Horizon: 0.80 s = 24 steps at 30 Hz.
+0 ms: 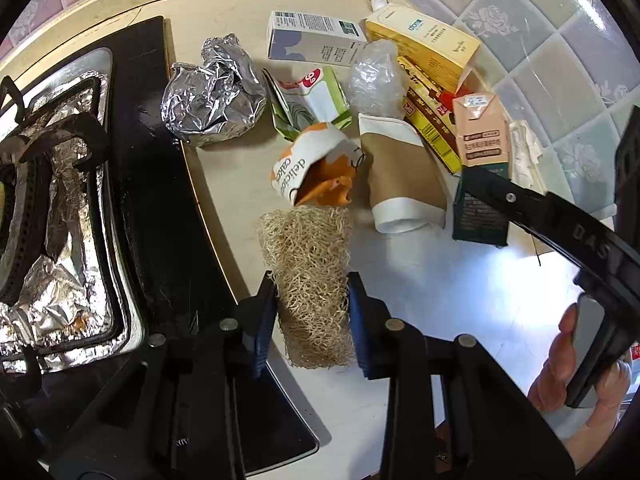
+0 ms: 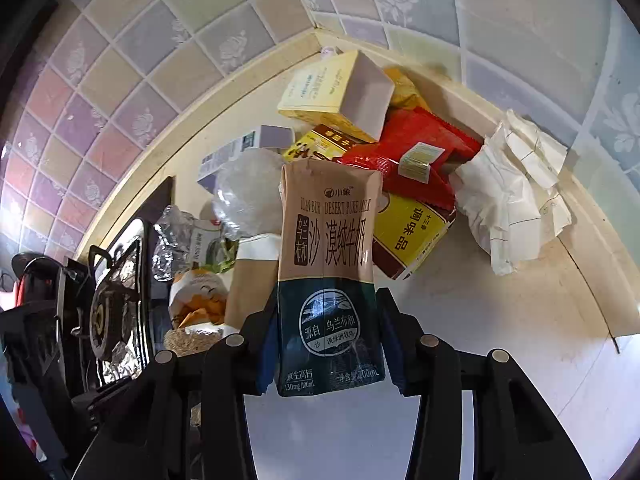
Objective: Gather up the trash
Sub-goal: 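Grasp the beige loofah sponge with the left tool while the right tool grasps the milk carton, then carry the sponge and carton down over the floor bin and release both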
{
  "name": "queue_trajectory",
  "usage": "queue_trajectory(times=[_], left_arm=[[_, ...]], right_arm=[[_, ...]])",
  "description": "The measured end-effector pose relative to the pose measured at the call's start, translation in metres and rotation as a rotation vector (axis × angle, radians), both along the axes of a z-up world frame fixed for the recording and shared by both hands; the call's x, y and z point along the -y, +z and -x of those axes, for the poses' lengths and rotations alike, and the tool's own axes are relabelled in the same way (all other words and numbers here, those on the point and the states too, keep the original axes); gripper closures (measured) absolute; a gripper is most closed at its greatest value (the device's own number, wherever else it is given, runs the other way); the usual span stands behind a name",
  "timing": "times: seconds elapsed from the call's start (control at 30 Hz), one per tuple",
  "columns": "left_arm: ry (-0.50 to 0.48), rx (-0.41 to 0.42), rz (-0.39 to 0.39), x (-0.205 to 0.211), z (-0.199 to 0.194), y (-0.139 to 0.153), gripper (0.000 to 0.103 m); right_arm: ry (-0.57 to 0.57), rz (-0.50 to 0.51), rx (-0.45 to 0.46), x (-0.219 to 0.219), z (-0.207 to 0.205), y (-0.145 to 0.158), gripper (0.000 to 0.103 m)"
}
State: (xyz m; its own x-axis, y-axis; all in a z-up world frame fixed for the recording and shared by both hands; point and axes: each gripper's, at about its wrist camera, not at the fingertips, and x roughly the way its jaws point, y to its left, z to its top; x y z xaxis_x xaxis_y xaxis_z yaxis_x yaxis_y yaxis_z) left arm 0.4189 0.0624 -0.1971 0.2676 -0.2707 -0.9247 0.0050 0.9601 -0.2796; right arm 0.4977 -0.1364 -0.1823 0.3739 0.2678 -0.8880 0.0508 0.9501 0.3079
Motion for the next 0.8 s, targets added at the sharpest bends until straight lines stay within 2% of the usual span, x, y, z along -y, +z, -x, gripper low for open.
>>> queue_trajectory(times=[0.17,0.4,0.57,0.8], left_arm=[[0.008,0.021,0.019,-0.007,0.014,0.015,0.075],[0.017,0.083,0.024,-0.012,0.050,0.053,0.075],[0.045,0.144,0.036,-0.012,0.090,0.085,0.075],[0.077,0.256,0.035,-0.004,0.176,0.122,0.075]], right_arm=[[0.018,-0.005,0.049,-0.002,0.024,0.031,0.060],[0.041,-0.021,0.106,0.006,0.074,0.077,0.060],[0.075,-0.042,0.144,0.014,0.128,0.110,0.060],[0.152,-0.064,0.189,0.014,0.215,0.142,0.059]])
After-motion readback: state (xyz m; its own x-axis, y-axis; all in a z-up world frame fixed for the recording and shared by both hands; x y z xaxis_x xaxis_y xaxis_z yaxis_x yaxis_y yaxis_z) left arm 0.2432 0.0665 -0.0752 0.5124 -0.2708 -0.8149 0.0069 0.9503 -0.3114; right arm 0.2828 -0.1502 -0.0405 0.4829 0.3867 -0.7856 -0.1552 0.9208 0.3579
